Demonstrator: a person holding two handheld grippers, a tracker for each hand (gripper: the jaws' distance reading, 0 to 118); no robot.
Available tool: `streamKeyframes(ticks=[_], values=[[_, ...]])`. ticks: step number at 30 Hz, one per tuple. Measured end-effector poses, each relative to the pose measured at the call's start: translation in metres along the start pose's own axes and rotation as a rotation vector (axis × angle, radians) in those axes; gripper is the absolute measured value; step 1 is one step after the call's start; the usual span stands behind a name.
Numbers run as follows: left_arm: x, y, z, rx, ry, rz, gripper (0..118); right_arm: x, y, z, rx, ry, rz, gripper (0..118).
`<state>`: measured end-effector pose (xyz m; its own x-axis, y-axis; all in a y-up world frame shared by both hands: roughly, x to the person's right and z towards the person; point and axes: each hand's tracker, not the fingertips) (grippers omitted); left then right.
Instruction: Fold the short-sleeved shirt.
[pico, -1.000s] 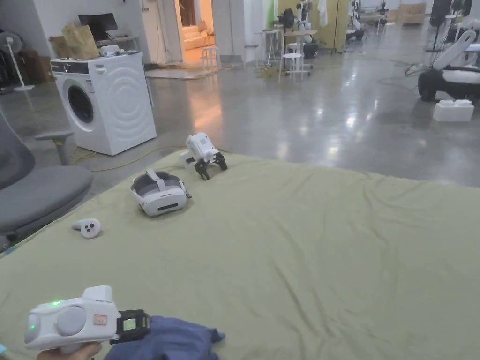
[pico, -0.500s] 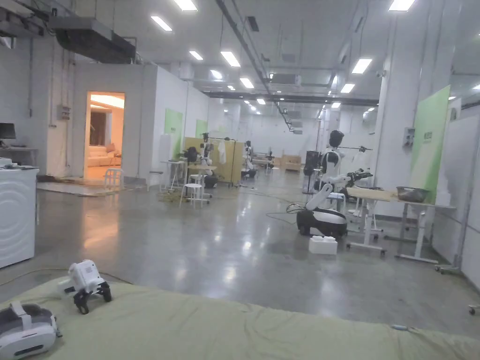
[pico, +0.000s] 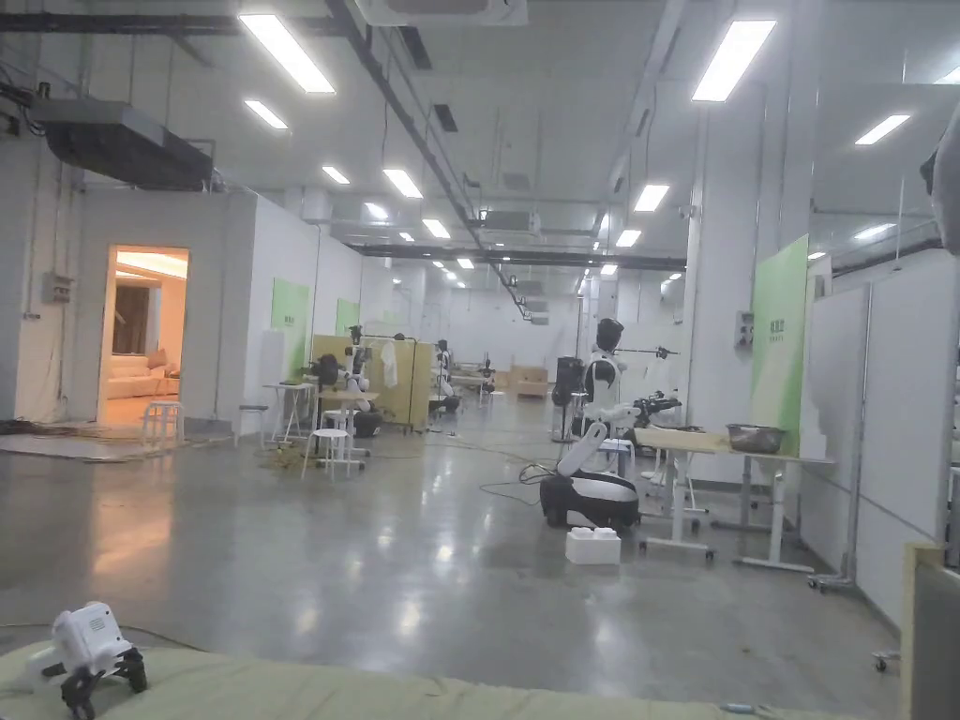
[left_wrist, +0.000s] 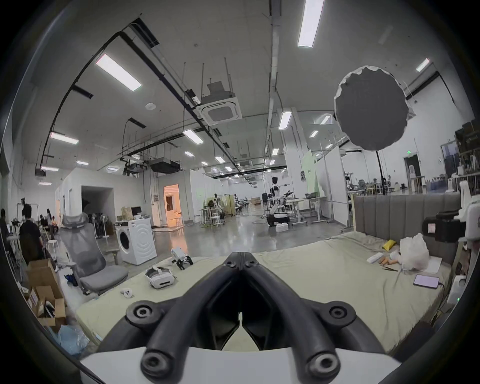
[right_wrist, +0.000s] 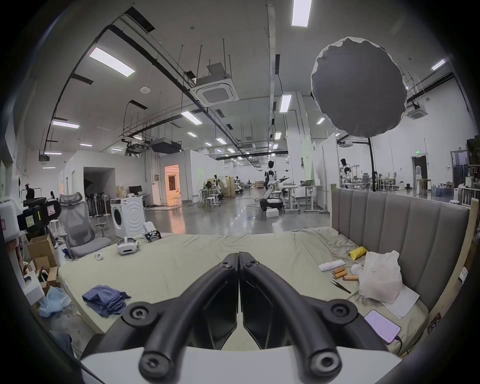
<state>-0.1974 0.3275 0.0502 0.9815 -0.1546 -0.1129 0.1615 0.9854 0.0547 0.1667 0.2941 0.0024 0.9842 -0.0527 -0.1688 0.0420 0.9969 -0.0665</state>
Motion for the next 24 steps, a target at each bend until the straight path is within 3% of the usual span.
streamKeyframes(ticks=[7,8,9,12,13,15,17,20,24], values=[[-0.002,0.007,-0.009,-0.003,-0.021,0.020,0,0.003,0.002,-0.005,-0.004,-0.004,0.002,1],[-0.002,0.007,-0.010,-0.006,-0.024,0.018,3,0.003,0.002,-0.005,-0.005,0.000,-0.002,10],[-0.002,0.006,-0.012,-0.013,-0.027,0.016,19,0.003,0.001,-0.006,-0.003,0.001,-0.005,43],[-0.006,0.002,-0.019,-0.056,-0.072,0.055,38,0.003,0.000,-0.012,-0.014,-0.016,0.001,75],[-0.007,0.001,-0.022,-0.070,-0.083,0.068,60,0.002,0.000,-0.013,-0.018,-0.010,-0.002,94],[-0.007,-0.003,-0.024,-0.069,-0.084,0.090,96,0.000,0.000,-0.014,-0.007,0.010,-0.015,98],[-0.007,-0.005,-0.028,-0.072,-0.078,0.109,115,0.001,0.001,-0.016,-0.008,0.014,-0.028,100],[-0.006,-0.006,-0.027,-0.056,-0.085,0.114,118,-0.001,0.000,-0.020,-0.015,0.027,-0.023,117],[-0.005,-0.006,-0.029,-0.055,-0.084,0.103,118,-0.004,0.000,-0.020,-0.013,0.020,-0.013,118]])
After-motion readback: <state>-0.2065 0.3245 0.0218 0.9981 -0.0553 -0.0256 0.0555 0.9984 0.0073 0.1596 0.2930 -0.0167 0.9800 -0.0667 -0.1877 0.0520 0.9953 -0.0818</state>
